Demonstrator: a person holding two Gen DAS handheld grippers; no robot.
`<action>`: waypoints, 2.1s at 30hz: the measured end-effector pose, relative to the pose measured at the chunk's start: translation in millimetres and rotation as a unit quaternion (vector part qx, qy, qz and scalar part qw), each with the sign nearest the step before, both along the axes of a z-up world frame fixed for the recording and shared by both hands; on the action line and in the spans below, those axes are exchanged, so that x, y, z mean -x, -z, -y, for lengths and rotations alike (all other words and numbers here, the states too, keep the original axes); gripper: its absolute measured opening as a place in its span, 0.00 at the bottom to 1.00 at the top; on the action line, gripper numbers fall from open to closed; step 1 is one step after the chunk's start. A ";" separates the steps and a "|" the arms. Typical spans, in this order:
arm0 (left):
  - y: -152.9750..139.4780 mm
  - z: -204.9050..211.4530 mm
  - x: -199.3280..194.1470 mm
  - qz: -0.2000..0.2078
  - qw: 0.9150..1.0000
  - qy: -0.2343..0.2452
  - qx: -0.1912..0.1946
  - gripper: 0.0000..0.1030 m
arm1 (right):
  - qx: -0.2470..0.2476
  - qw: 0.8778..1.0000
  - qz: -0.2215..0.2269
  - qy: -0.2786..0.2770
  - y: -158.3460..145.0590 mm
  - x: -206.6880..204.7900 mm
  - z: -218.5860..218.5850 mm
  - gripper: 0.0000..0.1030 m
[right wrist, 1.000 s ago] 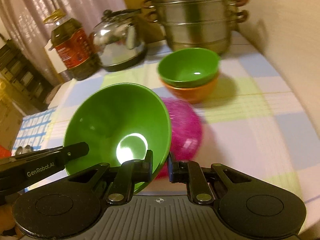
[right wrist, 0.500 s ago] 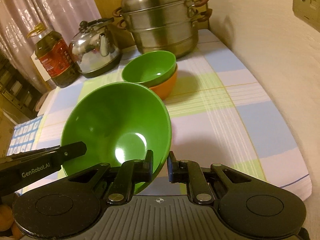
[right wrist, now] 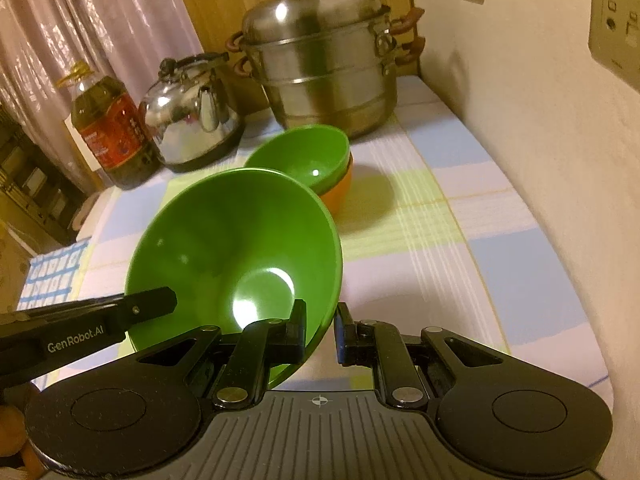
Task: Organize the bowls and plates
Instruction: 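Lift the green bowl and carry it toward the bowl stack, then lower the green bowl onto the stacked green and orange bowls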
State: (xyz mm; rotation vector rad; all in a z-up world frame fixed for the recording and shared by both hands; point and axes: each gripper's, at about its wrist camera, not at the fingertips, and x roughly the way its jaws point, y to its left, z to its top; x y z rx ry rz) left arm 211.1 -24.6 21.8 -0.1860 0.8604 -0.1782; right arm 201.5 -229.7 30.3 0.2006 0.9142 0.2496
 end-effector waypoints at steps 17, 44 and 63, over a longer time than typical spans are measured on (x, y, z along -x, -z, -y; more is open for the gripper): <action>-24.0 -3.6 -112.4 0.016 1.000 -0.009 0.002 0.11 | -0.020 1.000 0.014 -0.006 -18.5 -115.6 2.3 0.13; 55.0 -13.2 -219.4 -0.047 0.999 -0.021 -0.005 0.11 | 0.013 1.000 -0.016 -0.018 52.3 -228.9 -11.4 0.13; 61.1 -10.5 -221.9 -0.037 0.999 -0.018 -0.017 0.17 | 0.012 1.000 -0.014 -0.009 62.6 -232.3 -7.5 0.13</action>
